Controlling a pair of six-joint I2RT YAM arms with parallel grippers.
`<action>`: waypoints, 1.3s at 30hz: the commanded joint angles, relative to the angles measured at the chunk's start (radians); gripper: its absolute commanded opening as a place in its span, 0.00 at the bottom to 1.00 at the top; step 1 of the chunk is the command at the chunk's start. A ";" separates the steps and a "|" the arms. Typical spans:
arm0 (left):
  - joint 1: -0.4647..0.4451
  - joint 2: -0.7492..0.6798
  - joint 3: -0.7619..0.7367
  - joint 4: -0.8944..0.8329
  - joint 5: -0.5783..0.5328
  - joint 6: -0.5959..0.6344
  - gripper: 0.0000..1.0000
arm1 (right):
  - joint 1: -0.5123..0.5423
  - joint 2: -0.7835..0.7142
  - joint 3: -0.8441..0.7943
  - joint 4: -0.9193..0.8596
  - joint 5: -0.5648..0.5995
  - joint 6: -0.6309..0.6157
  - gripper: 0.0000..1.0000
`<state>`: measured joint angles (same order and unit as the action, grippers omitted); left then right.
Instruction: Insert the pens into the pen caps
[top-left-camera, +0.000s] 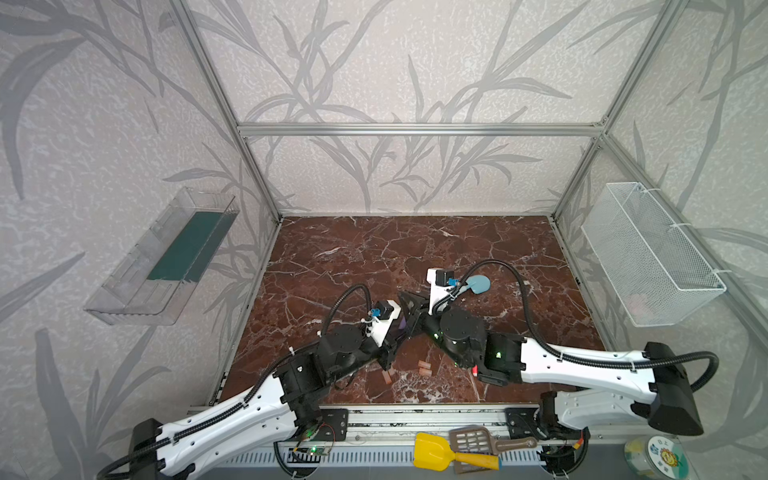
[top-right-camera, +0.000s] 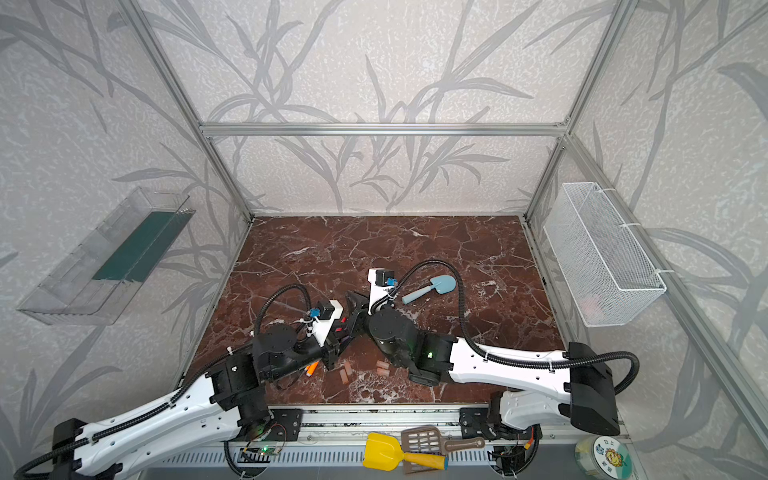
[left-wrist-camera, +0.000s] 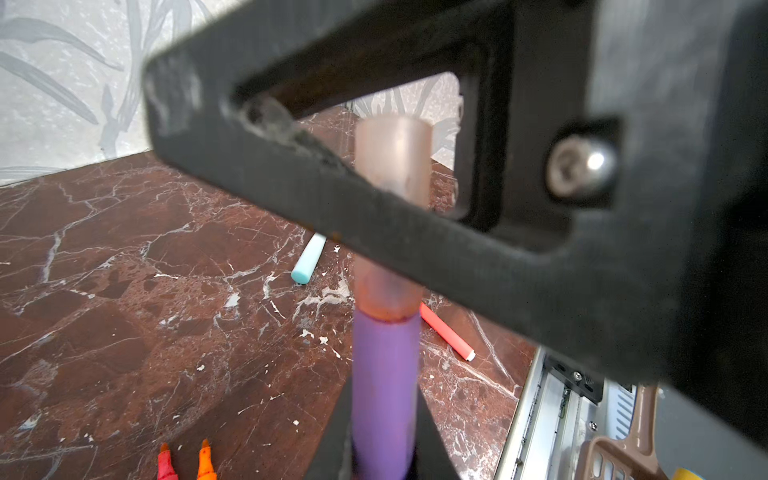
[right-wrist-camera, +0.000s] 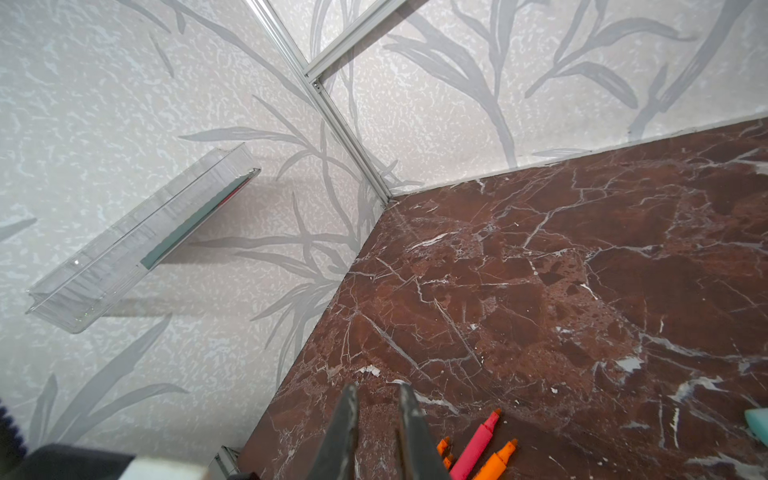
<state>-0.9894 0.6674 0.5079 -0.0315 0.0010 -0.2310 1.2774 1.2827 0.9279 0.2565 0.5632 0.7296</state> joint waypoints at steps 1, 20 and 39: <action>0.057 -0.018 0.082 0.192 -0.242 -0.048 0.00 | 0.082 0.018 -0.046 -0.142 -0.151 -0.016 0.00; 0.241 -0.044 0.086 0.203 0.076 -0.131 0.00 | 0.274 0.002 -0.171 -0.021 -0.027 0.012 0.00; 0.241 -0.109 0.046 0.174 0.177 -0.112 0.00 | 0.296 0.063 -0.093 -0.087 0.171 -0.044 0.00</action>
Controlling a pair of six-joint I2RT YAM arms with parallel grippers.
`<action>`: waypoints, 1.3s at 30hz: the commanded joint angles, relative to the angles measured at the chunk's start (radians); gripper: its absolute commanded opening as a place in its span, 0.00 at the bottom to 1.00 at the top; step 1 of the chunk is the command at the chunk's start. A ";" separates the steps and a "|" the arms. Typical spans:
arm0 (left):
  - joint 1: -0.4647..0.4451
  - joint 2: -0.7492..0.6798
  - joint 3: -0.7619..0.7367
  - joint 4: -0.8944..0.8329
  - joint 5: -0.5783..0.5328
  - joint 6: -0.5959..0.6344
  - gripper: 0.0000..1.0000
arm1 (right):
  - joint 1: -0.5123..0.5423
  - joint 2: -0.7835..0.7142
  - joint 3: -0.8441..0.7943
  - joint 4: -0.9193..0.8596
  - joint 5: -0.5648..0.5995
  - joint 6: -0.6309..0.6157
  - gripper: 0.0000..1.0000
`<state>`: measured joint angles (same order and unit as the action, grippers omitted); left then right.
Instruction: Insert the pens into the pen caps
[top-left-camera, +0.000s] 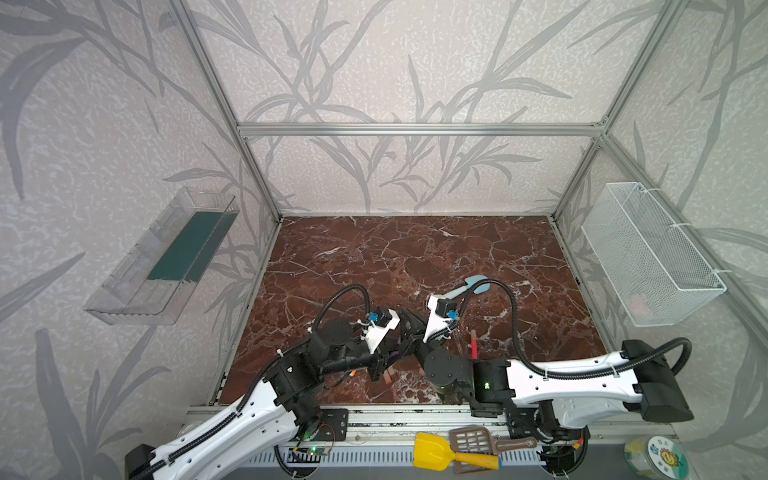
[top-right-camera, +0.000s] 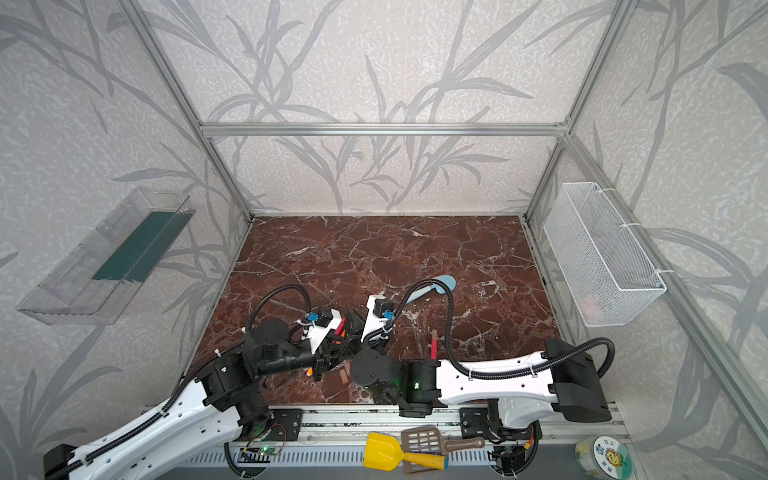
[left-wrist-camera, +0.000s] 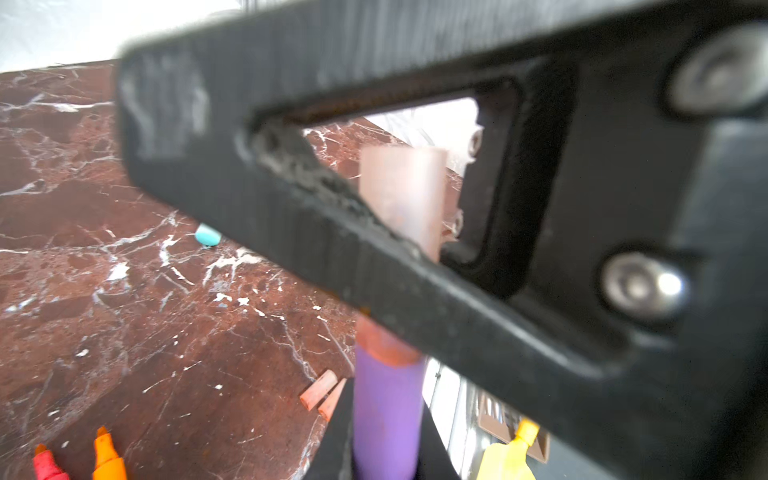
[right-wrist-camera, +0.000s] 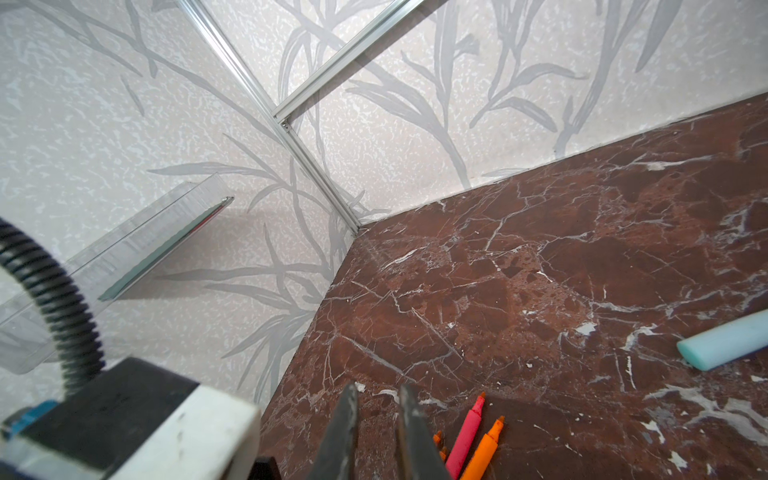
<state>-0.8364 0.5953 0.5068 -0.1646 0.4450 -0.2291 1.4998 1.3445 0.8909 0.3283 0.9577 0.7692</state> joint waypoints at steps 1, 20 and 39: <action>0.086 -0.042 0.038 0.311 -0.242 -0.122 0.00 | 0.066 -0.007 -0.045 -0.172 -0.229 -0.099 0.00; 0.031 -0.045 -0.099 0.461 -0.042 -0.249 0.00 | -0.047 -0.140 0.019 -0.244 -0.381 -0.283 0.25; -0.087 -0.004 -0.080 0.485 -0.083 -0.213 0.00 | -0.110 -0.128 0.011 -0.210 -0.457 -0.253 0.22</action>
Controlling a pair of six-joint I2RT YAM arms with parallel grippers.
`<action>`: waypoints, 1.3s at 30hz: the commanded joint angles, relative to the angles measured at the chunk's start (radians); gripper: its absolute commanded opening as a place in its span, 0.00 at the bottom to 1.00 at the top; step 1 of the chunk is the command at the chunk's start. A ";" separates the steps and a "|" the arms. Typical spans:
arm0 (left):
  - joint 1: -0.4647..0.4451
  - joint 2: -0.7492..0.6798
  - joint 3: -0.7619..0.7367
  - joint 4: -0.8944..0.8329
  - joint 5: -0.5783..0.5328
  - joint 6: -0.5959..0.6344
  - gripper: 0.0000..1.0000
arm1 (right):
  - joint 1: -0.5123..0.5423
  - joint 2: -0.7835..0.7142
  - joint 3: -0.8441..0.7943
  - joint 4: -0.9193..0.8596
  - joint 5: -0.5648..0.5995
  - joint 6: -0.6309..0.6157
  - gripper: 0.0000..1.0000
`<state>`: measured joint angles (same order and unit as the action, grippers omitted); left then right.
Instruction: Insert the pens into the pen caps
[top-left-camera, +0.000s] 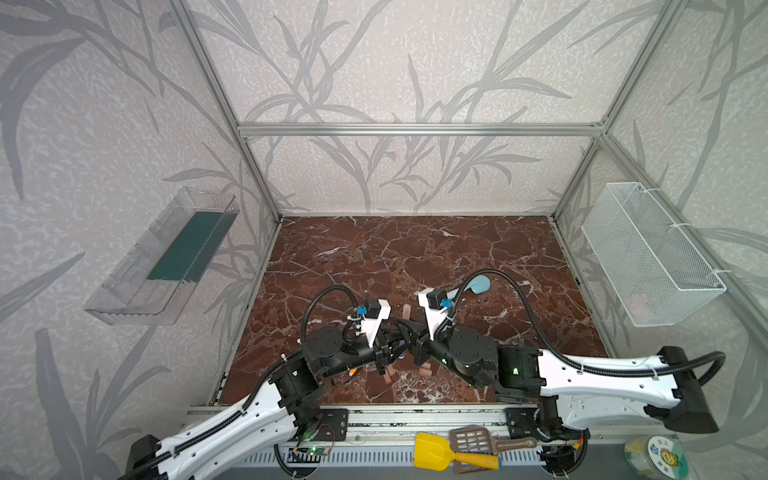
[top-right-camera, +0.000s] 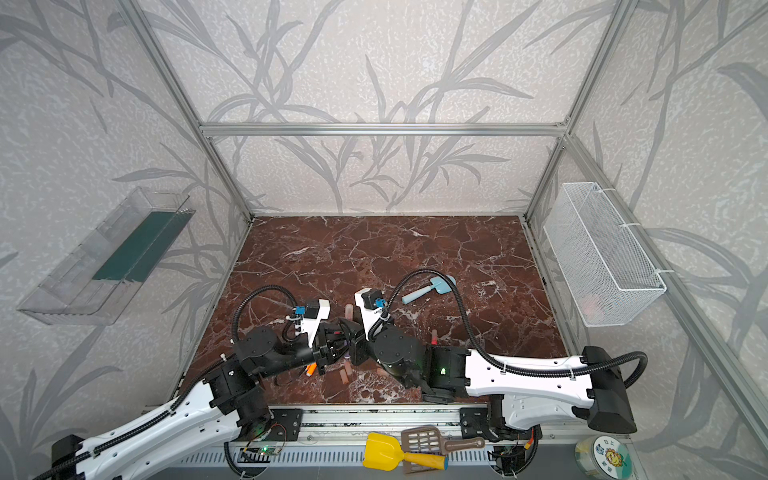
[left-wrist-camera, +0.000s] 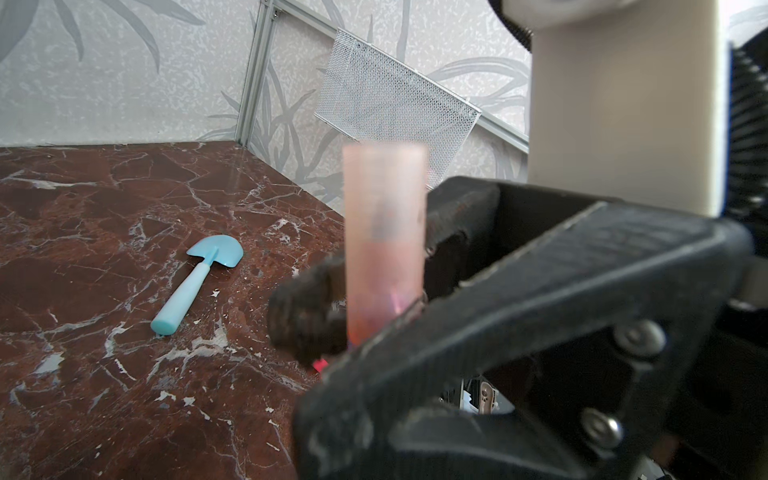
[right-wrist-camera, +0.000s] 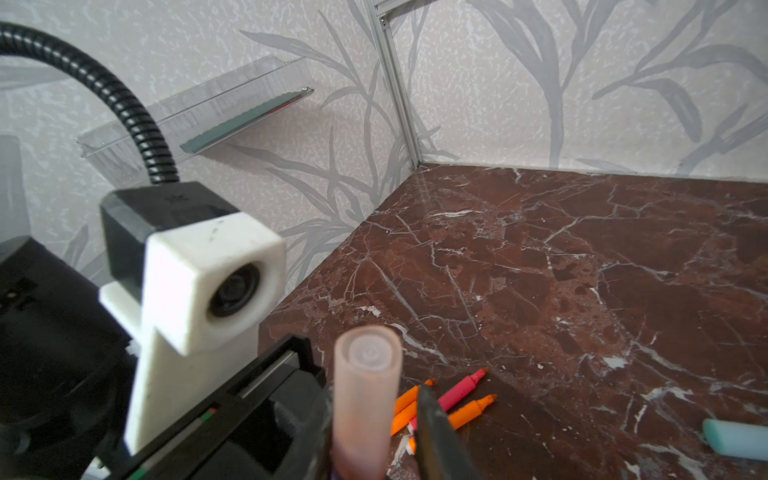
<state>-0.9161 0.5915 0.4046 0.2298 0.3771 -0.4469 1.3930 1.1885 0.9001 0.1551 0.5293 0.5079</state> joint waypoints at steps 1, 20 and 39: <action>-0.007 0.009 0.028 0.081 -0.026 0.003 0.00 | -0.004 0.032 0.003 -0.043 -0.026 0.013 0.17; -0.005 -0.015 0.421 -0.695 -0.756 -0.289 0.89 | -0.233 -0.175 -0.178 -0.567 -0.022 0.214 0.01; -0.003 -0.018 0.456 -0.816 -0.838 -0.355 0.92 | -0.303 0.191 -0.160 -0.677 -0.232 0.300 0.00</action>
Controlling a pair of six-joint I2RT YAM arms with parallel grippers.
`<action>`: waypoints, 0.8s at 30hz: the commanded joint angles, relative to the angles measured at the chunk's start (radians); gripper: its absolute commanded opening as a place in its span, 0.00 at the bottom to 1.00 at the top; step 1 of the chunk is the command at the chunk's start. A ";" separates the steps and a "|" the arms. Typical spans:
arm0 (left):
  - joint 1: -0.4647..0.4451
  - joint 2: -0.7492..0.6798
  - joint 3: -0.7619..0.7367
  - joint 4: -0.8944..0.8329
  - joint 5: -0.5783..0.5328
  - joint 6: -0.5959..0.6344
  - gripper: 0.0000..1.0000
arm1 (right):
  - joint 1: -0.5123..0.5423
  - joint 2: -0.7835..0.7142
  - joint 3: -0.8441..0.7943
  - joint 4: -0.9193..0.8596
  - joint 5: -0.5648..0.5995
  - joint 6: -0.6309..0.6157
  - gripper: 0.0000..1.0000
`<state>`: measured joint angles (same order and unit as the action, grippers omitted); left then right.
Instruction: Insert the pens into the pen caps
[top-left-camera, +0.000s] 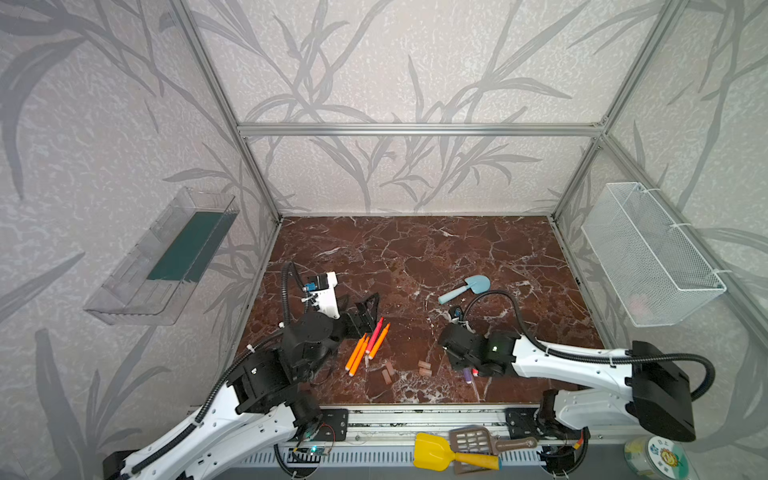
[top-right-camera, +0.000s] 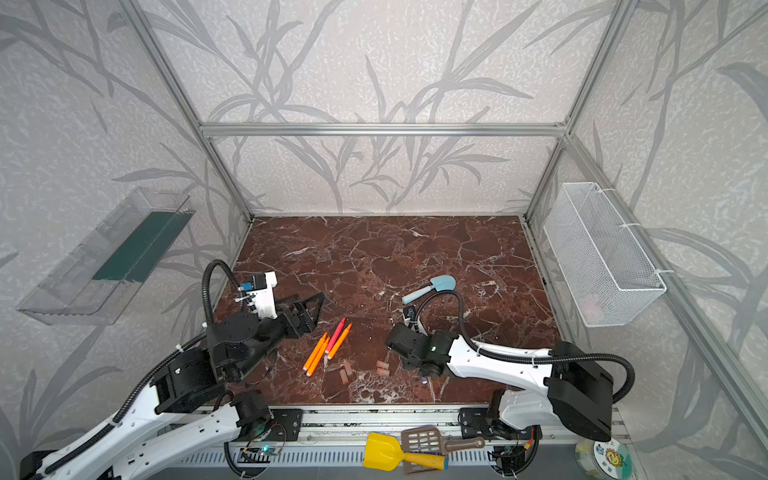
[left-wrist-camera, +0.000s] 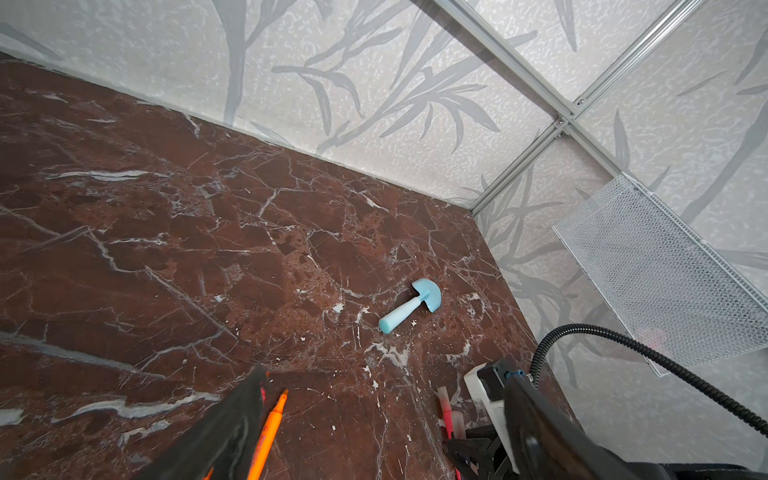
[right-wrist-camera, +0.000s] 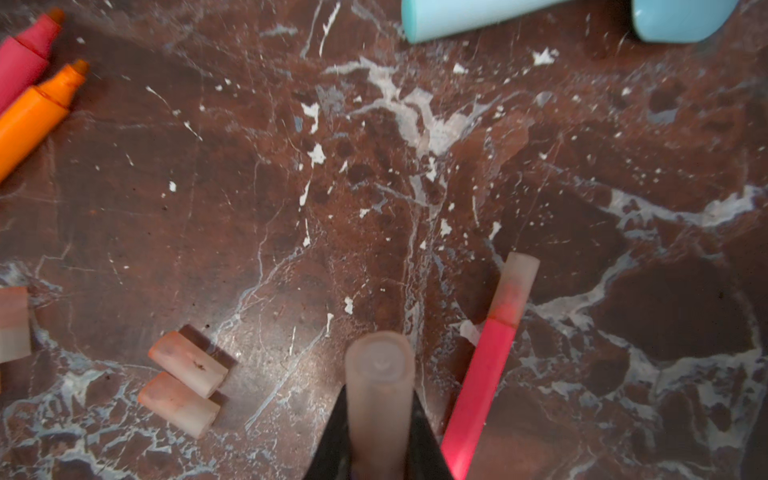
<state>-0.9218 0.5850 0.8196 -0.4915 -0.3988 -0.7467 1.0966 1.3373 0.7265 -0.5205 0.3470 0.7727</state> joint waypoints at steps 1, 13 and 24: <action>0.003 -0.019 0.046 -0.128 -0.073 -0.074 0.92 | -0.007 0.061 0.019 -0.001 -0.051 0.041 0.00; 0.001 -0.010 0.080 -0.268 -0.026 -0.173 0.96 | -0.106 0.204 0.020 0.056 -0.143 0.057 0.06; 0.002 0.046 0.077 -0.241 -0.049 -0.152 0.98 | -0.113 0.108 0.042 -0.034 -0.065 0.053 0.34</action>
<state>-0.9215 0.6411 0.8772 -0.7109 -0.4175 -0.8928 0.9863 1.4990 0.7574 -0.4969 0.2333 0.8196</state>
